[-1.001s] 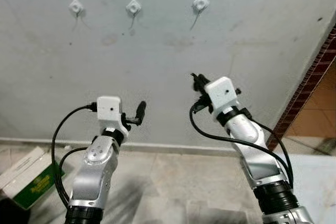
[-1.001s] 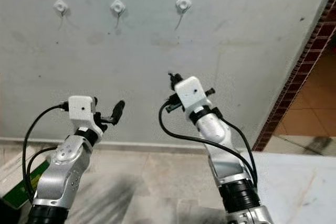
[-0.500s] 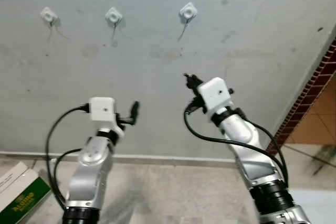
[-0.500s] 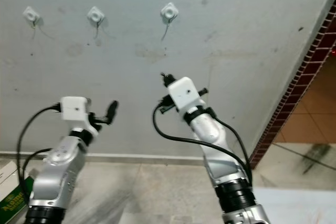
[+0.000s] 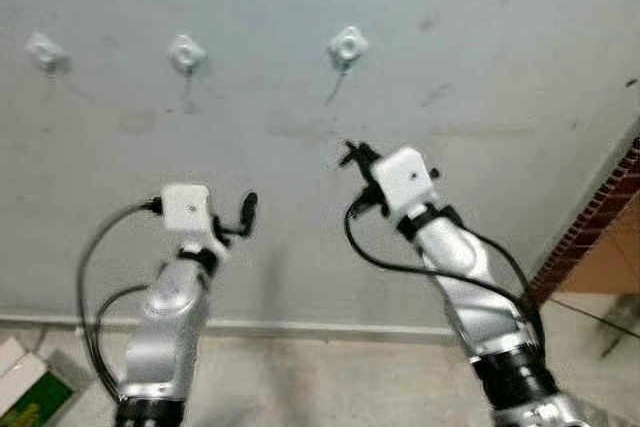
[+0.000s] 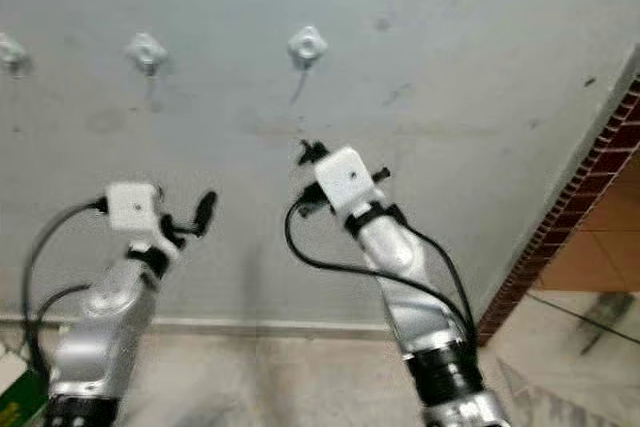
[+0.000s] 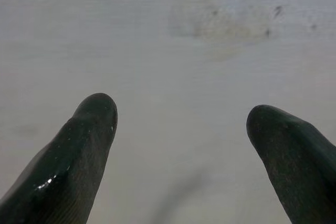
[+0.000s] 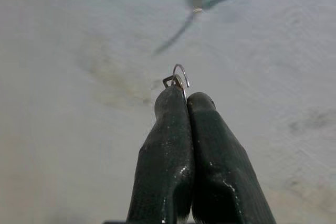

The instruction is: Hang keys on a hook

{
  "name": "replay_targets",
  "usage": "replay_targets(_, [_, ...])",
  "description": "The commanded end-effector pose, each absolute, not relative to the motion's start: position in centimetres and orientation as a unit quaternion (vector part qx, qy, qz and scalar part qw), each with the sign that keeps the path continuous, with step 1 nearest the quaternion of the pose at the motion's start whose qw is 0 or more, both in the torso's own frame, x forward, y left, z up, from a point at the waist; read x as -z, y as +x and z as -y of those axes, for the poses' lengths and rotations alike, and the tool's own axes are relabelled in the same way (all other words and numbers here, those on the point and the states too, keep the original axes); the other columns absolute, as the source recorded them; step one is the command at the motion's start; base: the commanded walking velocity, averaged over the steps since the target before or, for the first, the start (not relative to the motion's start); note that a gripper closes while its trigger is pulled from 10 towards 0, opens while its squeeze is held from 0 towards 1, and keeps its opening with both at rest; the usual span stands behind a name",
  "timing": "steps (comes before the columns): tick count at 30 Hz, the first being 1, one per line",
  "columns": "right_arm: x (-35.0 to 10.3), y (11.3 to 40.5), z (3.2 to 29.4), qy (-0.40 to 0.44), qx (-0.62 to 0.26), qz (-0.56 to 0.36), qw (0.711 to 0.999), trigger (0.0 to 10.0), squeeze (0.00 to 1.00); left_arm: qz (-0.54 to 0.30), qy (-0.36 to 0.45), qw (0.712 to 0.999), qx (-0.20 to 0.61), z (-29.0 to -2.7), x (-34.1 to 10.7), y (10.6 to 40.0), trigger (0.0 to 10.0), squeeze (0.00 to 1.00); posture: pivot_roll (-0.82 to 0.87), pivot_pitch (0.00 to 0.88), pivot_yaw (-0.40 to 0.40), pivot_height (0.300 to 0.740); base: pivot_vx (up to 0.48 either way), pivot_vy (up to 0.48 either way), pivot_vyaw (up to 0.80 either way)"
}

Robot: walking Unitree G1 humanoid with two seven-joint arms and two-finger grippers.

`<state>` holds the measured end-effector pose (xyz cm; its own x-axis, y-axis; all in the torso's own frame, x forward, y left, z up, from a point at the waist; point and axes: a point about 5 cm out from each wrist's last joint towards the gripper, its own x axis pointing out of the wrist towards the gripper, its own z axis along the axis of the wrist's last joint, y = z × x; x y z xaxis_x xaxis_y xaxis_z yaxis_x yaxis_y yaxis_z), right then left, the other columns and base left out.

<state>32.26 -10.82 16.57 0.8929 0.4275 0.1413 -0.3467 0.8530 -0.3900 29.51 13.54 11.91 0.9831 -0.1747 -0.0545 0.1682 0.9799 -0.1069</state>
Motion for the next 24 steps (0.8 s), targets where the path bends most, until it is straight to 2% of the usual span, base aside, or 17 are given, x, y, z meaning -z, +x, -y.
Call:
replay_targets(1, [-17.5,32.1,9.4,-0.173,-0.22,0.133,0.951,10.0,0.0,-0.026,-0.04,0.997,0.063,-15.2,-12.3,29.6,10.0,0.0,0.04,0.0,0.048,0.74,0.33,0.262,0.0])
replay_targets(5, [-17.4,32.1,9.3,-0.173,-0.222,0.133,0.95,10.0,0.0,-0.026,-0.042,0.997,0.065,-15.1,-12.2,29.6,10.0,0.0,0.04,0.0,0.048,0.74,0.314,0.263,0.0])
replay_targets(10, [-17.4,32.1,9.4,-0.173,-0.22,0.133,0.951,10.0,0.0,-0.026,-0.049,0.996,0.076,-14.8,-12.2,29.4,10.0,0.0,0.05,0.0,0.047,0.74,0.0,0.0,0.0])
replay_targets(17, [-17.6,32.0,10.1,-0.169,-0.209,0.134,0.954,10.0,0.0,-0.026,-0.04,0.989,0.143,-13.5,-12.4,28.3,10.0,0.0,0.05,0.0,0.044,0.74,0.0,0.0,0.0])
replay_targets(24, [-17.1,29.8,11.9,-0.149,-0.18,0.117,0.965,10.0,0.0,-0.013,-0.027,0.987,0.156,-13.6,-13.6,26.6,10.0,0.0,0.04,0.0,0.036,0.74,0.0,0.0,0.0])
